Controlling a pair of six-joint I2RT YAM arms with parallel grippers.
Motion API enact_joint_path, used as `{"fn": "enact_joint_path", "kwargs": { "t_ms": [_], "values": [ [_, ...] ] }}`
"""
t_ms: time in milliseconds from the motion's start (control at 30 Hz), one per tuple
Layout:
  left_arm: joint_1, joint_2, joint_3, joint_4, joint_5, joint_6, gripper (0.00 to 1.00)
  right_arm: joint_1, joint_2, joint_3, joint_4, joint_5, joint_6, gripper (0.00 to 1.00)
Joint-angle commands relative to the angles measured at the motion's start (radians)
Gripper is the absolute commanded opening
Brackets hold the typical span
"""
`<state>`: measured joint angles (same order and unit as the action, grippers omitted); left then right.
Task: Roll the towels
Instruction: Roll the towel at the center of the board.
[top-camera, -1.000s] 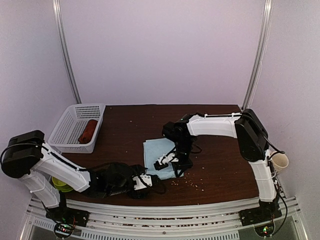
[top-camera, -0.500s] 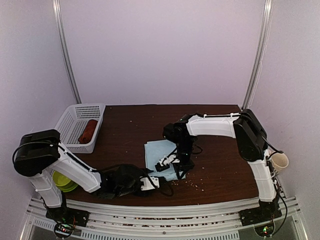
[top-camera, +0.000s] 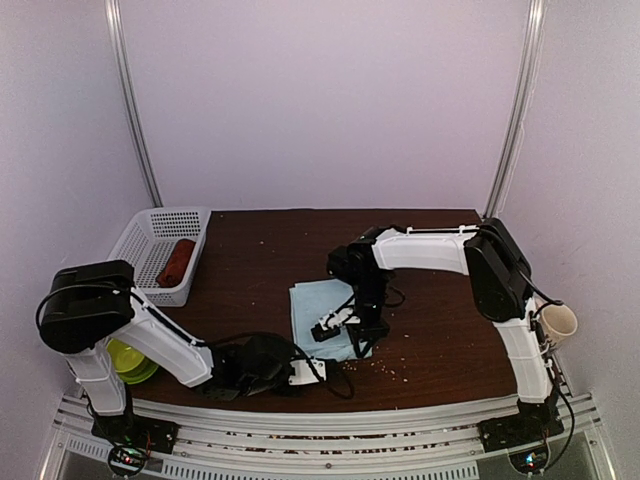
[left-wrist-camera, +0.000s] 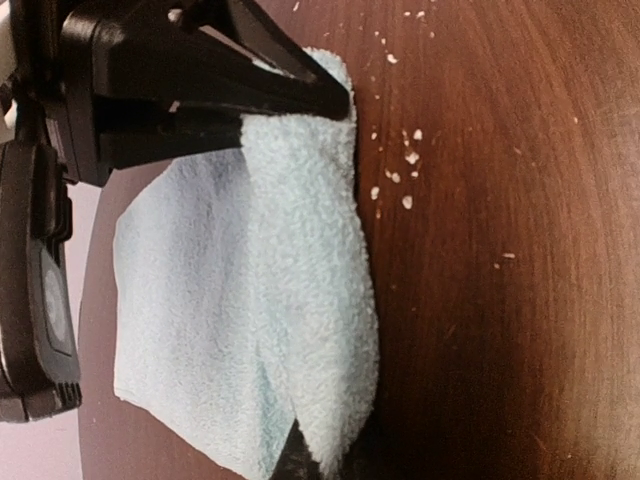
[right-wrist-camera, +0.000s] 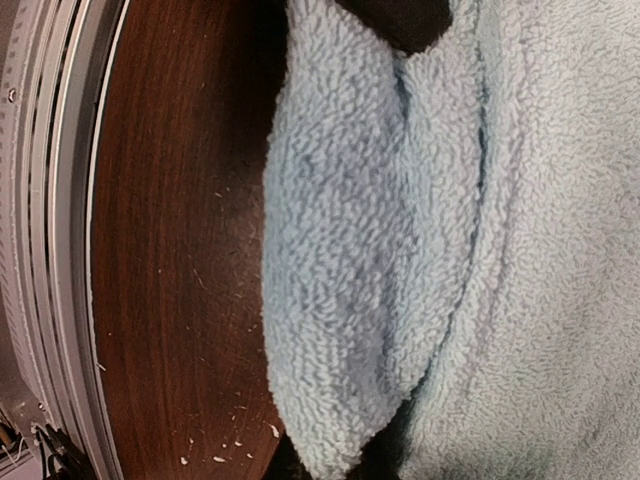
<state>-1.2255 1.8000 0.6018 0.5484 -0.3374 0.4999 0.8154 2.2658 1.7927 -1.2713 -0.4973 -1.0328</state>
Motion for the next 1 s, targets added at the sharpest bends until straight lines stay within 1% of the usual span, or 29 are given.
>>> {"fn": "enact_joint_path", "kwargs": {
  "t_ms": [0, 67, 133, 167, 267, 400, 433, 467, 500, 633, 733, 767, 800, 833, 867, 967],
  "values": [
    [0.000, 0.034, 0.024, -0.056, 0.021, -0.026, 0.00, -0.009, -0.020, -0.028, 0.014, 0.004, -0.013, 0.12],
    [0.001, 0.021, 0.015, -0.053, 0.041, -0.040, 0.00, -0.015, -0.054, -0.051, 0.046, 0.011, -0.006, 0.20],
    [0.006, 0.002, 0.005, -0.054, 0.065, -0.059, 0.00, -0.026, -0.104, -0.085, 0.088, 0.015, -0.002, 0.32],
    [0.011, -0.014, 0.001, -0.059, 0.079, -0.068, 0.00, -0.033, -0.133, -0.104, 0.116, 0.018, 0.005, 0.40],
    [0.033, -0.048, -0.004, -0.078, 0.151, -0.098, 0.00, -0.052, -0.231, -0.192, 0.213, 0.040, 0.012, 0.55],
    [0.064, -0.072, 0.020, -0.138, 0.253, -0.136, 0.00, -0.062, -0.375, -0.348, 0.363, 0.127, 0.014, 0.70],
    [0.074, -0.073, 0.029, -0.155, 0.279, -0.147, 0.00, -0.065, -0.417, -0.398, 0.413, 0.148, 0.013, 0.77],
    [0.083, -0.072, 0.038, -0.177, 0.311, -0.162, 0.00, -0.069, -0.479, -0.450, 0.477, 0.171, 0.019, 0.92],
    [0.093, -0.074, 0.044, -0.189, 0.334, -0.172, 0.00, -0.071, -0.509, -0.507, 0.550, 0.206, 0.031, 0.99],
    [0.131, -0.076, 0.063, -0.219, 0.413, -0.224, 0.00, -0.078, -0.726, -0.752, 0.907, 0.372, 0.073, 1.00],
    [0.169, -0.071, 0.083, -0.238, 0.466, -0.273, 0.00, -0.079, -0.842, -0.920, 1.165, 0.479, 0.063, 1.00],
    [0.180, -0.066, 0.094, -0.251, 0.484, -0.282, 0.00, -0.079, -0.871, -0.999, 1.291, 0.510, 0.059, 1.00],
    [0.187, -0.059, 0.110, -0.268, 0.497, -0.291, 0.00, -0.079, -0.894, -1.049, 1.371, 0.529, 0.045, 1.00],
    [0.193, -0.047, 0.126, -0.288, 0.512, -0.300, 0.00, -0.079, -0.906, -1.077, 1.410, 0.530, 0.035, 1.00],
    [0.195, -0.036, 0.158, -0.313, 0.529, -0.307, 0.00, -0.079, -0.909, -1.084, 1.413, 0.504, 0.022, 1.00],
    [0.217, 0.015, 0.246, -0.425, 0.557, -0.364, 0.00, -0.073, -0.905, -1.068, 1.321, 0.392, -0.047, 1.00]
  ]
}}
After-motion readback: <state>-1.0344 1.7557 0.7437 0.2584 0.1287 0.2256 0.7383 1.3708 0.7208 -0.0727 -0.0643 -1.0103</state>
